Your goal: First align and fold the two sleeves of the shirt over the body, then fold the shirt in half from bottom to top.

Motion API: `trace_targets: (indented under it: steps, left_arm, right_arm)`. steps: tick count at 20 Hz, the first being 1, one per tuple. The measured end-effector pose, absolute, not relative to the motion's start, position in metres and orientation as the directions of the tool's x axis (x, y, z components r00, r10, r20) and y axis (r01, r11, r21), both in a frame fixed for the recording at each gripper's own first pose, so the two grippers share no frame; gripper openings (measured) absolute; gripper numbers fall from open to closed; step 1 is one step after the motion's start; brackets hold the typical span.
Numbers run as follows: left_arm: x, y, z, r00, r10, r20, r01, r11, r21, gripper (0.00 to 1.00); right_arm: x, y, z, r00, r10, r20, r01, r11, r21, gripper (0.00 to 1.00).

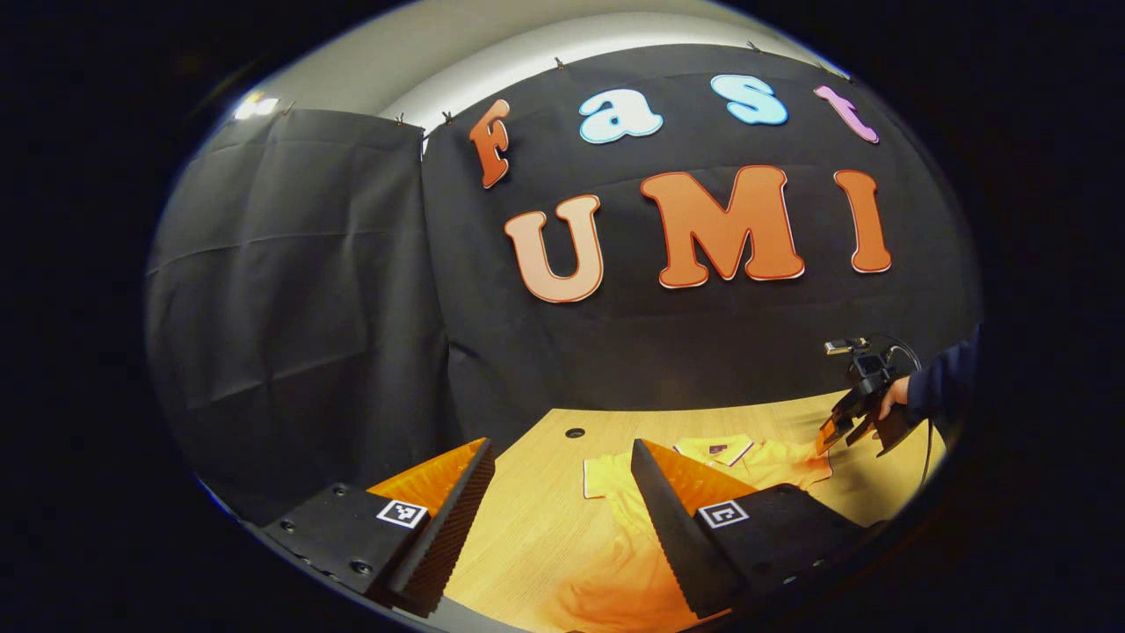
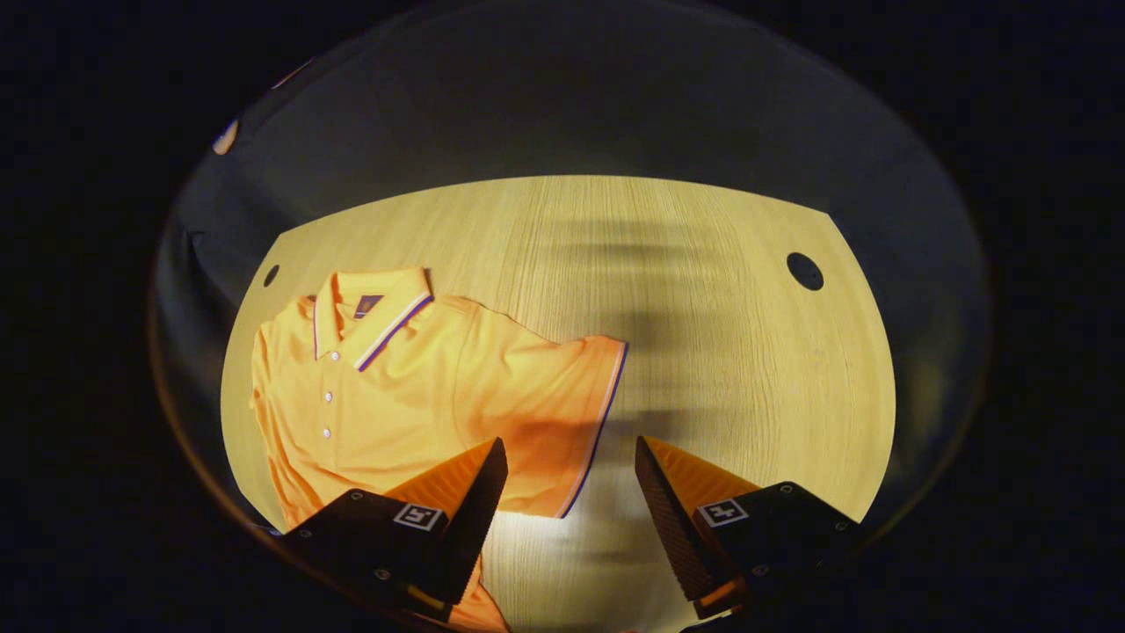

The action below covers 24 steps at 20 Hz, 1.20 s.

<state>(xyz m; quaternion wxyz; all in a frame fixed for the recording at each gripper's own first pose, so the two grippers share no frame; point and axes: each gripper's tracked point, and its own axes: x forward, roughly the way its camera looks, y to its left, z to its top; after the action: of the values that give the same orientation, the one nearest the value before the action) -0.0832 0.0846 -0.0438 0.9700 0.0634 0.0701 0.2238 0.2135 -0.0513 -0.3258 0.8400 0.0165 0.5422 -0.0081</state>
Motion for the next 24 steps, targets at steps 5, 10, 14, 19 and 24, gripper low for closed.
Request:
trace_targets:
  steps: [5, 10, 14, 19, 24]
  left_arm:
    - [-0.076, 0.086, -0.057, 0.882, 0.445, -0.157, -0.422, 0.892, 0.161, 0.96]
    - [-0.071, 0.081, -0.068, 0.881, 0.434, -0.187, -0.405, 0.897, 0.175, 0.99]
    - [-0.065, 0.072, -0.068, 0.887, 0.420, -0.193, -0.389, 0.904, 0.178, 0.99]
    - [-0.061, 0.065, -0.072, 0.892, 0.401, -0.209, -0.367, 0.912, 0.184, 0.99]
    - [-0.067, 0.073, -0.073, 0.885, 0.415, -0.211, -0.380, 0.906, 0.186, 0.99]
  right_arm:
    - [0.217, -0.056, -0.357, 0.324, -0.042, -0.945, 0.021, 0.999, -0.037, 0.85]
    - [0.221, -0.045, -0.363, 0.276, -0.015, -0.961, 0.005, 1.000, -0.014, 0.72]
    - [0.222, -0.060, -0.363, 0.257, 0.009, -0.967, 0.100, 0.994, 0.035, 0.39]
    - [0.227, -0.054, -0.358, 0.278, 0.136, -0.951, 0.170, 0.967, 0.188, 0.03]
    - [0.239, -0.032, -0.335, 0.351, 0.200, -0.915, 0.102, 0.963, 0.249, 0.03]
